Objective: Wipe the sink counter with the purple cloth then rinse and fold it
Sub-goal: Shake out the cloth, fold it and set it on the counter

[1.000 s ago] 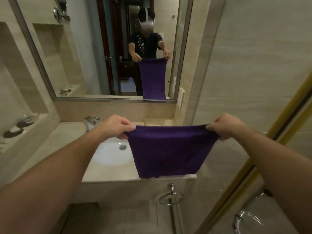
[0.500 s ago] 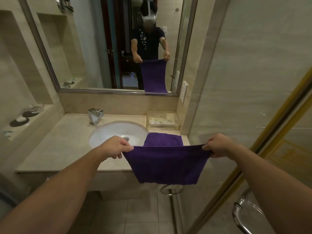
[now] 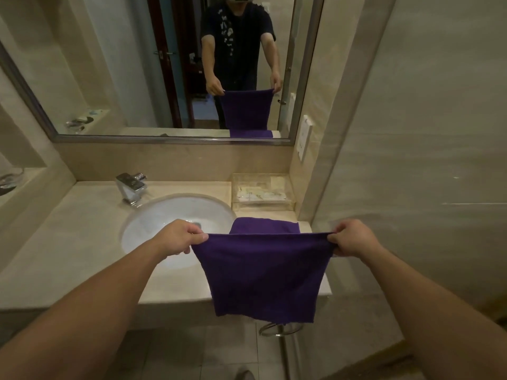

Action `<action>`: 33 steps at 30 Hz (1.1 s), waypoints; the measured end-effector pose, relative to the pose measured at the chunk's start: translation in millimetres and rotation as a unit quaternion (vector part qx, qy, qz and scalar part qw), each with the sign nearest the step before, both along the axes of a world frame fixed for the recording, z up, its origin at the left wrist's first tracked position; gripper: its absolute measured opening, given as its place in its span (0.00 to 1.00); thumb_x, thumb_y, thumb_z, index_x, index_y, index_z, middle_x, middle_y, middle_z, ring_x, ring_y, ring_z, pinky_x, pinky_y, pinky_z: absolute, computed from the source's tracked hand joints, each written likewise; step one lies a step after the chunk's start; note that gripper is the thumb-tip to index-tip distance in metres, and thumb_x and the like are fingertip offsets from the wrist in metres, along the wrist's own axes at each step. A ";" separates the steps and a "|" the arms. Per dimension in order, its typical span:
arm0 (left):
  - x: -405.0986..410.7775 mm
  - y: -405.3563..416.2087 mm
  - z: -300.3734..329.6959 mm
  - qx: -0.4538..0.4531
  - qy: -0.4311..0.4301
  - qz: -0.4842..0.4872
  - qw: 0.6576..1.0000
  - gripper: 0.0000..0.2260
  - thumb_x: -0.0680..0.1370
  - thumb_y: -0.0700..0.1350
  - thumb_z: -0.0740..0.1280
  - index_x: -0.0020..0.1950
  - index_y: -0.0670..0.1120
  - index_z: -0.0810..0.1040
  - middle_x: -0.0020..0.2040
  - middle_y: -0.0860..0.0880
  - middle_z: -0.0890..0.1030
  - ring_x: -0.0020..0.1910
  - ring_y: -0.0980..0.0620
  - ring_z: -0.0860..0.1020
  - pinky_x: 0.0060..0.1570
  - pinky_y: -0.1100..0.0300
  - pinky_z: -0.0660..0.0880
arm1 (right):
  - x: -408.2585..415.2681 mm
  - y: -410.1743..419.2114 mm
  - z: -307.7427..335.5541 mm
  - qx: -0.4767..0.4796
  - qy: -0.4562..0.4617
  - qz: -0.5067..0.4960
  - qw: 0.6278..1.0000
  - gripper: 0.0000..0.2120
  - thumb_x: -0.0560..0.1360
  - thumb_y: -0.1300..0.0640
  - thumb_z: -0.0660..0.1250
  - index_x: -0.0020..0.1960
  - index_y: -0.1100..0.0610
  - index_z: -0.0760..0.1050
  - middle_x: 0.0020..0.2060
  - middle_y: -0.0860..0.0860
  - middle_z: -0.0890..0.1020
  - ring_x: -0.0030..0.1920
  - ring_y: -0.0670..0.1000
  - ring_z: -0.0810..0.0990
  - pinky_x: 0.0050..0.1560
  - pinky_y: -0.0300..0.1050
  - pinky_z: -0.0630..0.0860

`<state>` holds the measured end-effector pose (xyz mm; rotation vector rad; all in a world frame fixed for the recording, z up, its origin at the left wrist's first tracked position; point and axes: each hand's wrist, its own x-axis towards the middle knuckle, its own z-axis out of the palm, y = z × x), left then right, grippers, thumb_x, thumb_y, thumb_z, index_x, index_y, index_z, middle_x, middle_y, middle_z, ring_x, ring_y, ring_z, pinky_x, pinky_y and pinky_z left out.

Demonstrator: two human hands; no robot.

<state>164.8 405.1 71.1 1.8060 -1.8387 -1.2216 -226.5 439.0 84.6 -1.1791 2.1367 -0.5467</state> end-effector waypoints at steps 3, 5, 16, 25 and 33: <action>-5.9 -41.7 -14.0 0.018 -0.007 0.015 1.000 0.11 0.79 0.47 0.70 0.37 0.46 0.82 0.27 0.59 0.76 0.31 0.52 0.73 0.30 0.62 0.66 | -7.8 -44.3 -23.7 0.014 -0.029 -0.006 0.999 0.03 0.74 0.63 0.72 0.42 0.58 0.79 0.35 0.57 0.85 0.32 0.55 0.86 0.40 0.51 0.85; -9.2 -67.2 -23.3 0.028 -0.012 0.020 0.999 0.11 0.79 0.46 0.70 0.39 0.44 0.83 0.27 0.58 0.76 0.31 0.52 0.73 0.29 0.63 0.66 | -11.8 -68.6 -38.0 0.031 -0.041 -0.010 0.999 0.03 0.73 0.62 0.73 0.42 0.58 0.79 0.34 0.58 0.85 0.33 0.57 0.86 0.42 0.53 0.85; -30.9 -152.8 -80.4 0.045 -0.015 0.066 0.997 0.09 0.78 0.46 0.71 0.41 0.44 0.84 0.29 0.54 0.77 0.30 0.53 0.74 0.33 0.63 0.70 | -28.6 -148.2 -103.4 0.076 -0.071 -0.039 0.994 0.05 0.70 0.62 0.72 0.37 0.55 0.80 0.24 0.50 0.82 0.32 0.55 0.84 0.47 0.55 0.83; -45.2 -187.3 -137.6 0.059 0.018 0.132 0.989 0.07 0.79 0.46 0.71 0.42 0.46 0.85 0.41 0.50 0.83 0.43 0.49 0.79 0.49 0.53 0.74 | -24.2 -181.4 -132.9 0.076 -0.202 -0.143 0.966 0.06 0.75 0.63 0.70 0.41 0.55 0.77 0.36 0.54 0.78 0.37 0.54 0.76 0.39 0.46 0.72; -49.9 -217.2 -174.5 0.097 0.081 0.171 0.977 0.07 0.79 0.46 0.70 0.46 0.46 0.85 0.45 0.46 0.85 0.44 0.48 0.80 0.48 0.49 0.78 | -20.5 -206.8 -166.5 0.088 -0.236 -0.218 0.943 0.06 0.76 0.63 0.69 0.42 0.56 0.76 0.37 0.54 0.78 0.37 0.52 0.74 0.44 0.48 0.70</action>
